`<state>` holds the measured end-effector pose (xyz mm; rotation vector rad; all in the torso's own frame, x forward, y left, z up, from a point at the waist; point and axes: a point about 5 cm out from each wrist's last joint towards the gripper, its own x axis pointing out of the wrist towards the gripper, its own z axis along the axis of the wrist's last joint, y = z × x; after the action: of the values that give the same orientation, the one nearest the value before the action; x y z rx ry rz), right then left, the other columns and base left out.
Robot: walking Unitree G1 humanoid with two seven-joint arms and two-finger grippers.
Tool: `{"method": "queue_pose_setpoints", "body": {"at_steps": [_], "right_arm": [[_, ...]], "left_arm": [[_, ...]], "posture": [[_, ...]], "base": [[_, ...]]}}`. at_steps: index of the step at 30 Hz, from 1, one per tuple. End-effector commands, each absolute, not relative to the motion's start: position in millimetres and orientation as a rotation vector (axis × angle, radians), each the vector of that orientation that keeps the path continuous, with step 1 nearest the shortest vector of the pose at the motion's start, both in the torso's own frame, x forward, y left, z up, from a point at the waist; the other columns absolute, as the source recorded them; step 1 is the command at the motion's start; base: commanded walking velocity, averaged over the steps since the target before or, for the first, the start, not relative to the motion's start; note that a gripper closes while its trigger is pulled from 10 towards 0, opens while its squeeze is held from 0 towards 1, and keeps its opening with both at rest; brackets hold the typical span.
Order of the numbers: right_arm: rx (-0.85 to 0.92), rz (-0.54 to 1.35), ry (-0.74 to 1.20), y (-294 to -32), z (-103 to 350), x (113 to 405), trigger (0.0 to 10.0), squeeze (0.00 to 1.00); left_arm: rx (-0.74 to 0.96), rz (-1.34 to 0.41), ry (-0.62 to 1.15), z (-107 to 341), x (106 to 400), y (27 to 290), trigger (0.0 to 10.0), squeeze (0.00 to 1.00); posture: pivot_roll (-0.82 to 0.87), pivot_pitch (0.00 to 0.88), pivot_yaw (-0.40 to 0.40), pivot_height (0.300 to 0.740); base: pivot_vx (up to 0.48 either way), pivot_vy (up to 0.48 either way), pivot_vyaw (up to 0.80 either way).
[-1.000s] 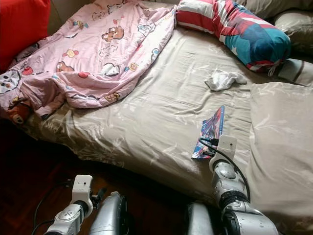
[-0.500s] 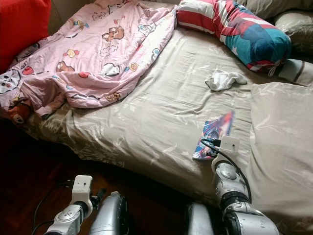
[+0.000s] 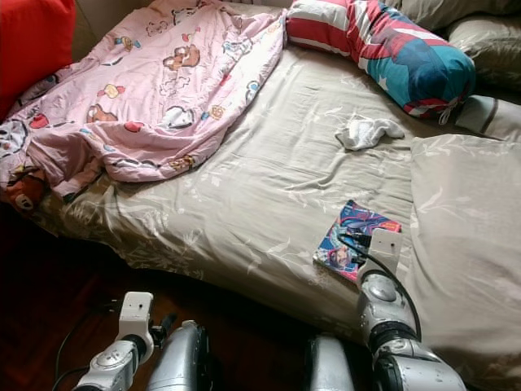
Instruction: Clean up the room
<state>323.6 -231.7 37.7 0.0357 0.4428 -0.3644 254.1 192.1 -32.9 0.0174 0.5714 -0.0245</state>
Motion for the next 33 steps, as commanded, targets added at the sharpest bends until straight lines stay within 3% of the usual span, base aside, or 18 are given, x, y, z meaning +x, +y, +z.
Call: {"method": "queue_pose_setpoints", "body": {"at_steps": [1,6,11,27,33], "right_arm": [[0.031,-0.308,0.374,-225,43,327,10.0,0.00],[0.022,-0.193,0.243,-207,51,330,10.0,0.00],[0.069,-0.202,0.228,-206,43,322,10.0,0.00],[0.030,-0.081,0.410,-190,-3,286,10.0,0.00],[0.007,-0.017,0.581,-186,-33,256,10.0,0.00]], "left_arm": [[0.027,-0.010,0.621,-41,244,198,10.0,0.00],[0.024,-0.014,0.619,-41,245,194,10.0,0.00],[0.022,-0.014,0.619,-41,245,193,10.0,0.00],[0.022,-0.019,0.668,-48,237,192,10.0,0.00],[0.010,0.035,0.764,-61,218,198,10.0,0.00]], "posture": [[-0.05,0.175,0.080,0.627],[-0.05,0.176,0.077,0.627],[-0.05,0.175,0.075,0.641],[-0.08,0.156,0.057,0.740],[-0.11,0.126,0.032,0.740]], "base": [[0.000,0.000,0.00],[0.000,0.000,0.00],[0.000,0.000,0.00],[0.000,0.000,0.00],[0.000,0.000,0.00]]}}
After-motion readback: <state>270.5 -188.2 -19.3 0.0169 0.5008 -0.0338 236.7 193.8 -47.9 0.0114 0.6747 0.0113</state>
